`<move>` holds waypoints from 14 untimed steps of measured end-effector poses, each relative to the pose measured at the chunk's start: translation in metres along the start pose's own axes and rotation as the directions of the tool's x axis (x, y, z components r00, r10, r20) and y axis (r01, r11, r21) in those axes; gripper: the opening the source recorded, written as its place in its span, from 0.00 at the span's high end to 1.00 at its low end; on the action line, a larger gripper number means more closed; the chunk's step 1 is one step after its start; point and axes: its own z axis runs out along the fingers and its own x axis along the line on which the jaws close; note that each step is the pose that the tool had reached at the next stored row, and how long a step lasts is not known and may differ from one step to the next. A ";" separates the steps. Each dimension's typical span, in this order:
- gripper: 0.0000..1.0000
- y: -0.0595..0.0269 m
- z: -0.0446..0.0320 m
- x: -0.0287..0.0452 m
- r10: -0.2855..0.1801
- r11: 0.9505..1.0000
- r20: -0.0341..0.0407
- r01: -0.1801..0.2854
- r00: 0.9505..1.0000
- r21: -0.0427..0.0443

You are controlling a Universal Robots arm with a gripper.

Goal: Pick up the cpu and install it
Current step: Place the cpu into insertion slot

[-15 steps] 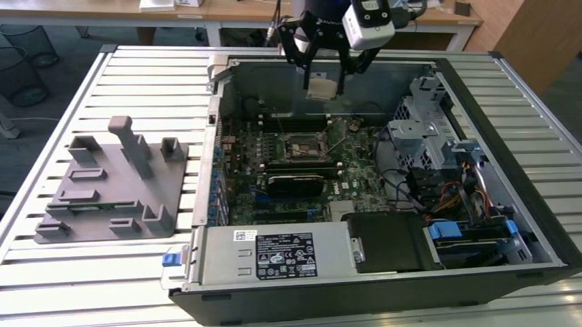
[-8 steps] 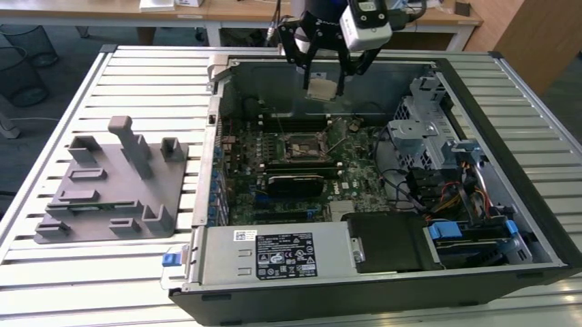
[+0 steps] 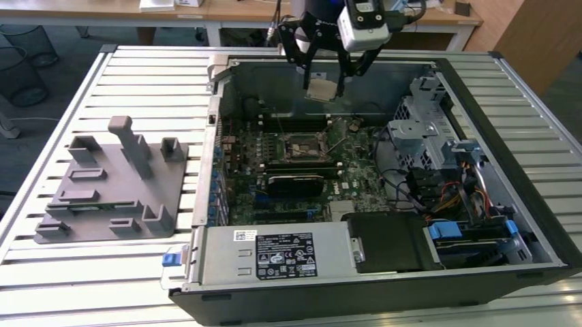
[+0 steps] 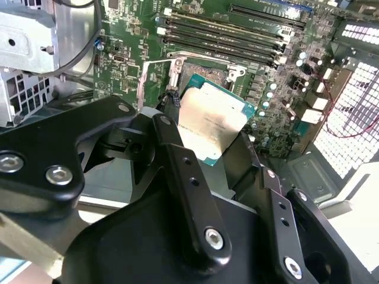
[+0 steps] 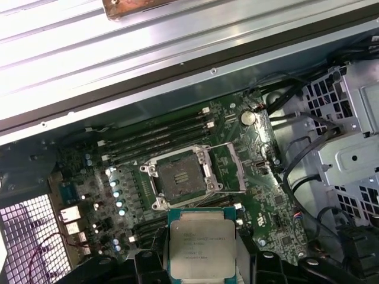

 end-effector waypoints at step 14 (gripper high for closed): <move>0.46 0.0000 0.0007 0.0000 0.065 0.998 0.002 -0.065 0.998 0.000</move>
